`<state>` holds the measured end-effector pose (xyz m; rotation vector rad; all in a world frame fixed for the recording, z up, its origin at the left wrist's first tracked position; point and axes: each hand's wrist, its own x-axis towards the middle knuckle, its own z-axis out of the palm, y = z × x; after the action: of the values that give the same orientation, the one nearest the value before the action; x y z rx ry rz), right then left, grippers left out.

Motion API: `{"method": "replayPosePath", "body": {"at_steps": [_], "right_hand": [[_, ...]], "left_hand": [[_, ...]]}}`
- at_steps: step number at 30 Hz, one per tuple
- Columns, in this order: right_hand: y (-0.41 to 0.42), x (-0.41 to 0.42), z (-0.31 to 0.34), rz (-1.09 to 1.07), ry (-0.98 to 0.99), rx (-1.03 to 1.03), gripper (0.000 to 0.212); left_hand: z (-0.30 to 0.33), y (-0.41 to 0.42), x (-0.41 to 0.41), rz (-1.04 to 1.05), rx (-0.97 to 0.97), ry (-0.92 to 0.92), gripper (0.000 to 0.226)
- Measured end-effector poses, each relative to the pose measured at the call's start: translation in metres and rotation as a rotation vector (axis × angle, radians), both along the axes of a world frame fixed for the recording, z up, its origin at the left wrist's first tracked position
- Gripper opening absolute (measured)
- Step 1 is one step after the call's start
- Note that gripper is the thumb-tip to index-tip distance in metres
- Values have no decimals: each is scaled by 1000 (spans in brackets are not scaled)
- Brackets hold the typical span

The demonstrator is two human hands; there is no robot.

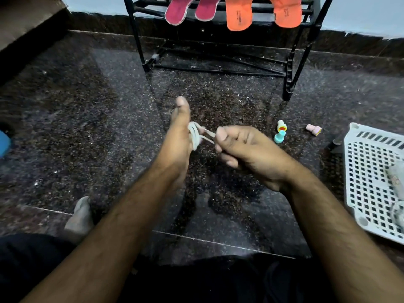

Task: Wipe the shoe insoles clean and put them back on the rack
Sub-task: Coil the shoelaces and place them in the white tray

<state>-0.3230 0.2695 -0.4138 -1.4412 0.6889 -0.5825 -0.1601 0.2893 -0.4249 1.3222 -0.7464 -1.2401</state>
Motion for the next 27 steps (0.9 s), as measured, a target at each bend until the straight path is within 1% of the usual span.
{"method": "replayPosePath", "body": {"at_steps": [2, 3, 5, 7, 10, 11, 13, 15, 17, 19, 20, 22, 24, 27], "right_hand": [[2, 2, -5, 106, 53, -14, 33], [2, 3, -7, 135, 76, -11, 33], [2, 2, -12, 155, 118, 14, 32], [1, 1, -15, 181, 153, 53, 30], [1, 0, -17, 197, 139, 70, 28], [1, 1, -17, 157, 107, 60, 27], [-1, 4, -15, 6, 23, 50, 22], [-5, 4, -12, -158, -54, 32, 15], [-7, 5, -11, -263, -69, 4, 14], [-5, 8, -12, -332, -50, -9, 18], [-3, 10, -12, -368, -45, -3, 15], [0, 13, -11, -428, -70, 48, 7], [5, 17, -10, -457, -131, 114, 6], [13, 24, -12, -496, -265, 275, 13]], "left_hand": [[6, 0, 10, 95, -78, 213, 82], [12, 0, 14, 106, -111, 327, 80], [19, 2, 16, 82, -143, 451, 69], [20, 3, 12, 39, -169, 482, 51], [19, 0, 8, 15, -191, 524, 47], [20, 0, 9, 7, -195, 538, 44], [18, -1, 11, -15, -180, 536, 36], [16, 1, 9, -52, -136, 490, 31], [13, 4, 3, -121, -87, 446, 36], [12, 6, -3, -195, -62, 451, 41], [11, 7, -5, -212, -53, 451, 42], [10, 7, -8, -215, -42, 458, 45], [9, 7, -9, -199, -35, 493, 45], [9, 7, -12, -170, -22, 551, 30]]}}
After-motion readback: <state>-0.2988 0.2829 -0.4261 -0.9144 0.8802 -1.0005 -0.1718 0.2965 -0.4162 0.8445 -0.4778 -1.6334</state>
